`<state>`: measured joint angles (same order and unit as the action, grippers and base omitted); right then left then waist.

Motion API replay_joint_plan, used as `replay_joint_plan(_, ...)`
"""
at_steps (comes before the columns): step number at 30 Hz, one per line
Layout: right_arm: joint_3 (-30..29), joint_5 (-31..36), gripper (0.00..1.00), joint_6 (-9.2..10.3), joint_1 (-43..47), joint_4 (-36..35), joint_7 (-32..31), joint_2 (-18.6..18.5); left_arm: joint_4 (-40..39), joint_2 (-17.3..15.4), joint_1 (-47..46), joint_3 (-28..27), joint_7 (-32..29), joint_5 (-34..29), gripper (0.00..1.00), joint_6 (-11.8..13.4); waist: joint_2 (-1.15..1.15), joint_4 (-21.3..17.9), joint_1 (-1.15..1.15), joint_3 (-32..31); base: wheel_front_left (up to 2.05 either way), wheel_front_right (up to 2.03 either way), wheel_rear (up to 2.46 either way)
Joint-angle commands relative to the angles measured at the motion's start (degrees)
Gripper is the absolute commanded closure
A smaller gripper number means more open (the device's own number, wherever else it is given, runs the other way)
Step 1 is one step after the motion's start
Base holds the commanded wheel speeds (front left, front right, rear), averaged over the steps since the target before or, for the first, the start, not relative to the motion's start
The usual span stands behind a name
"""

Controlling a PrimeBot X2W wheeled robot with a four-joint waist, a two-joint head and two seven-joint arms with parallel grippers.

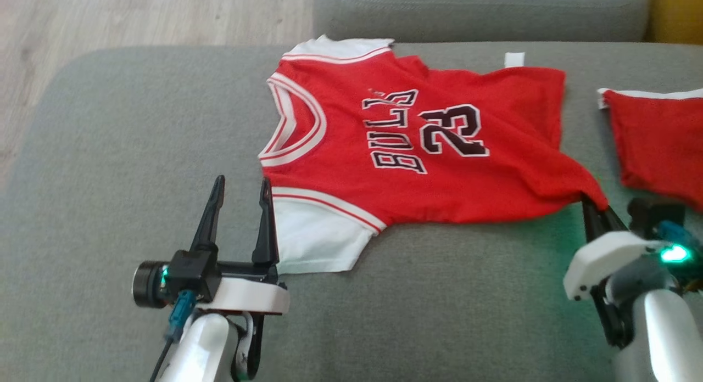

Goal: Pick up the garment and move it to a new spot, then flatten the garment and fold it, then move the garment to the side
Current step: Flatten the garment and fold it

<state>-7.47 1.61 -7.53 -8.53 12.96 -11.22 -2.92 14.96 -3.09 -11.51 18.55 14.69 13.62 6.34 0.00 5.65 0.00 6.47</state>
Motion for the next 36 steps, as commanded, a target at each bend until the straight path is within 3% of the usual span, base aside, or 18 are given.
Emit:
replay_joint_plan(1, 2.1, 0.2, 1.0, 0.04, -4.2, -1.0, -0.8, 0.0, -1.5, -0.3, -2.9, -1.5, 0.3, -0.2, 0.0, -0.4, 0.0, 1.2, 0.0, 1.3, 0.0, 0.0, 0.0)
replay_joint_plan(12, 2.3, 5.9, 1.0, 0.04, -15.3, 15.7, -3.2, -0.7, -0.1, -0.1, -5.1, 0.2, 0.3, 0.2, 0.0, -0.8, 0.0, 5.0, 0.0, 3.3, 0.0, 0.0, 0.0)
replay_joint_plan(13, 1.9, 6.8, 0.83, 0.04, -16.1, 17.3, -2.8, -0.9, 0.0, -0.1, -5.2, 0.3, 0.3, 0.3, 0.0, -0.7, 0.0, 5.1, 0.0, 3.4, 0.0, 0.0, 0.0)
replay_joint_plan(14, 1.4, 7.6, 0.0, 0.04, -16.9, 18.6, -2.0, -1.0, 0.1, -0.1, -5.3, 0.3, 0.3, 0.3, 0.0, -0.7, 0.0, 5.3, 0.0, 3.4, 0.0, 0.0, 0.0)
replay_joint_plan(21, -0.7, 8.4, 0.0, 0.04, -19.0, 21.8, 9.1, -0.3, 0.3, -0.1, -5.1, -0.2, 0.3, 0.7, 0.0, -0.1, 0.0, 3.0, 0.0, 2.3, 0.0, 0.0, 0.0)
replay_joint_plan(36, 1.3, -8.5, 0.0, 0.04, -1.4, 7.5, 20.2, 0.0, -0.6, -0.6, -3.0, -2.0, 0.3, 1.2, 0.0, 0.2, 0.0, -5.5, 0.0, -0.8, 0.0, 0.0, 0.0)
